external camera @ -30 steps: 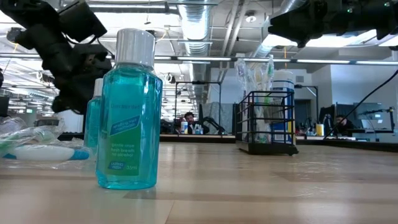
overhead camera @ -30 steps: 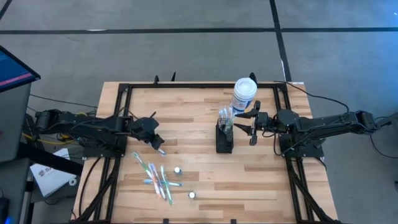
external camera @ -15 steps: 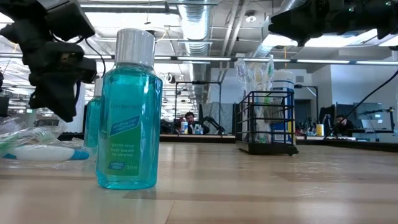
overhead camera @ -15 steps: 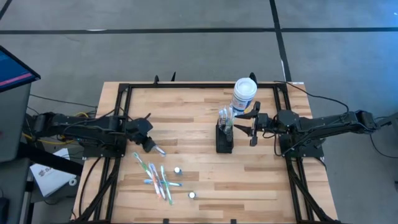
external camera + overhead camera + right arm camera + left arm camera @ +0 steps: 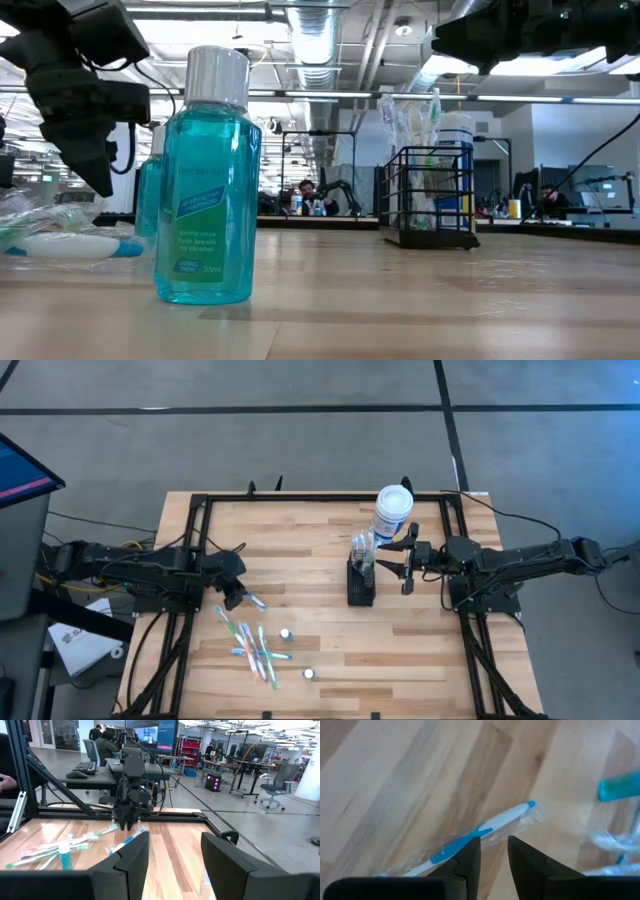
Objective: Pick & Place toothbrushing station
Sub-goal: Put the top blue toothbrush into the wire mesh organizer
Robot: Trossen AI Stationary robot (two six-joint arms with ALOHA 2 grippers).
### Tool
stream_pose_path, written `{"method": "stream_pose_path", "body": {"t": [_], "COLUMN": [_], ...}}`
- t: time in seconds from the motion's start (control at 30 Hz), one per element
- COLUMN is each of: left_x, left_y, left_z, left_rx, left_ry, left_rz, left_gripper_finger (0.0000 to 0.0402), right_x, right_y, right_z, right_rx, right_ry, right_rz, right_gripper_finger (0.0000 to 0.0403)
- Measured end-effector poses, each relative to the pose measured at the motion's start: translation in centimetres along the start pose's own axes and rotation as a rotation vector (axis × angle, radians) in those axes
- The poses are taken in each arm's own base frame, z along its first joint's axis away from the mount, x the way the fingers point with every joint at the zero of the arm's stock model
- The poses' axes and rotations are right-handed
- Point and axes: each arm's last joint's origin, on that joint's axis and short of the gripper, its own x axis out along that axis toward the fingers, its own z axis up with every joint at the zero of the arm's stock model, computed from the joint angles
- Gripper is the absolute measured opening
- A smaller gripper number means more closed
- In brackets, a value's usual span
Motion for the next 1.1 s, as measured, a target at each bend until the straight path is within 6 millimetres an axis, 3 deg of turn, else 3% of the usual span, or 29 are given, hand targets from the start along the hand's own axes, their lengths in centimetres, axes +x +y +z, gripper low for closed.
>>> {"method": "stream_pose_path", "body": {"t": [0.2, 0.43, 0.87, 1.1], "left_x": [0.6, 0.5, 2.3, 3.0], "left_y": [0.2, -0.9, -1.1, -2.1], "left_z": [0.0, 2.0, 2.9, 4.6], "left_rx": [-0.029, 0.060, 0.148, 0.230], "left_ry": [0.044, 0.105, 0.483, 0.512], "left_rz": [0.063, 0.101, 0.295, 0.284], "left_gripper_finger": [0.0120, 0.0122, 0.0131, 0.0136], "right_x": [0.0, 0.0, 0.0, 0.0], "right_y": [0.0, 0.0, 0.0, 0.0], "right_z": [0.0, 0.0, 0.0, 0.0], "right_rx": [0.000, 0.001, 0.000, 0.000], "right_ry": [-0.001, -0.001, 0.000, 0.000], "right_rz": [0.000, 0.000, -0.002, -0.001], "right_gripper_finger": [0.0170, 0.0170, 0.0170, 0.0170]}}
